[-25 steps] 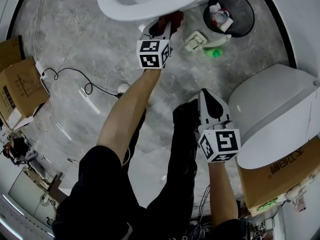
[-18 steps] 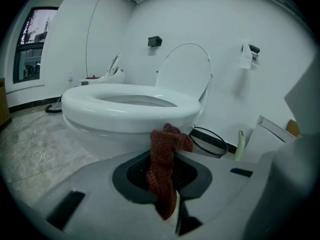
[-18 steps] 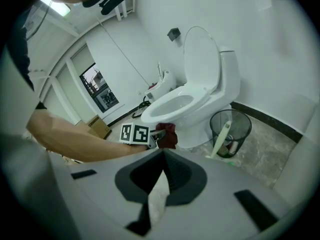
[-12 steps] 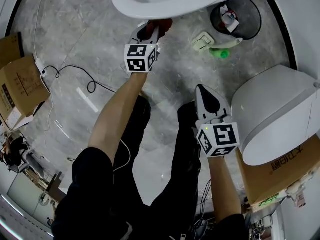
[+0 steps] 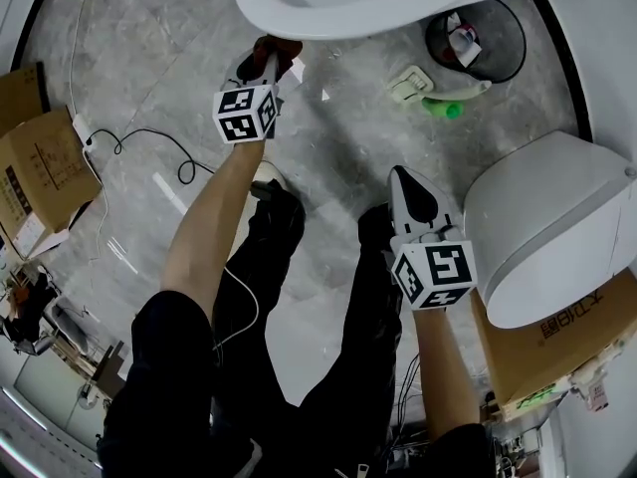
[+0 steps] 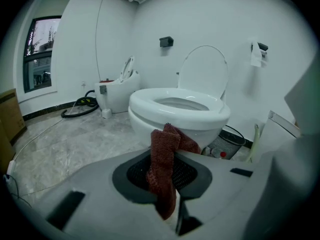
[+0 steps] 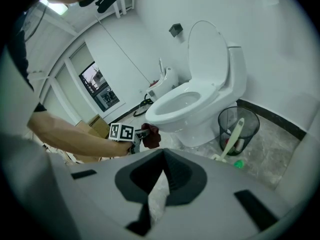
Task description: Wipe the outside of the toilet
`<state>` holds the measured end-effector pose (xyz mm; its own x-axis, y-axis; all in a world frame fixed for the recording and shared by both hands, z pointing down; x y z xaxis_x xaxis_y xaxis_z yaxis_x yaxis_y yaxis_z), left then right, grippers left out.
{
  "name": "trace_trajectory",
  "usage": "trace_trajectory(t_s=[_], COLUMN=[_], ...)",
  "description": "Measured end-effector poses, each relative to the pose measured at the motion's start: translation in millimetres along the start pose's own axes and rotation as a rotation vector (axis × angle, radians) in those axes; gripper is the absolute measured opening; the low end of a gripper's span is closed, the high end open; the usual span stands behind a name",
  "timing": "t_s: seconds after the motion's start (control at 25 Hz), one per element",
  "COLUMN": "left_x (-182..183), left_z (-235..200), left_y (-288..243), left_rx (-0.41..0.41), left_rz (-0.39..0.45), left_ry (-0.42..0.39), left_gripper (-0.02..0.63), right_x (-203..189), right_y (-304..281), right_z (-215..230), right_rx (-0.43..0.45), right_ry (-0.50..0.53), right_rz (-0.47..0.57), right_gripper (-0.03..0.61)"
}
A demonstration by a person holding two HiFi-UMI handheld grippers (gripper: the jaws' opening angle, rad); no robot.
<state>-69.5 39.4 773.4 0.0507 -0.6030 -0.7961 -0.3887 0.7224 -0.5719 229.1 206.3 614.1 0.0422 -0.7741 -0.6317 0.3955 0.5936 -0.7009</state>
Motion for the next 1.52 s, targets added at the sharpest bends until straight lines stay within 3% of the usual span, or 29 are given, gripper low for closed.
trace_trajectory(t_s=[0.16, 0.32, 0.6, 0.88, 1.12, 1.52], left_x=[-4.5, -13.3, -25.3, -20.5, 1.9, 35.9], left_z=[-11.8, 10.2, 103.1, 195.2, 249.5, 284.8], left_y=[12.8, 24.8, 15.9, -34.5, -99.4, -200.4], left_rx=[0.038, -0.024, -0.204, -0.283, -0.277, -0.196], left_rz=[-0.012, -0.026, -0.041, -0.022, 0.014, 0.081], left_ry=[-0.011, -0.056, -0.095, -0.077, -0.02, 0.079], left_gripper=[0.06, 0.06, 0.06, 0.06, 0.06, 0.06], right_x=[-2.2, -2.9, -9.8, -18.9, -23.8, -40.2], right_y=[4.0, 10.8, 30.0, 62.1, 88.7, 100.1], right_z=[8.3, 20.8, 50.8, 109.0, 163.2, 198.2], right_rx=[-0.031, -0.062, -0.071, -0.116, -0.157, -0.172], right_ry=[-0.018, -0.054, -0.084, -0.128, -0.157, -0.242], right_rz=[0.012, 0.022, 0.034, 0.055, 0.048, 0.066], right_gripper=[0.002, 0.002, 0.002, 0.002, 0.002, 0.002])
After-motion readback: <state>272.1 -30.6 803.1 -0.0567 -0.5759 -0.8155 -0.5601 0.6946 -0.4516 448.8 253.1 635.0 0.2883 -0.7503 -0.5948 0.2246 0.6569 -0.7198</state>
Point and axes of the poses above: the fingertips, and each gripper's own axes: y backward along the fingers, z to its right, x out of its top, the point moved 8 cm from there along y, backward along the fingers, and after that the axes turned 6 degrees about -x, right-handed, at the moved point
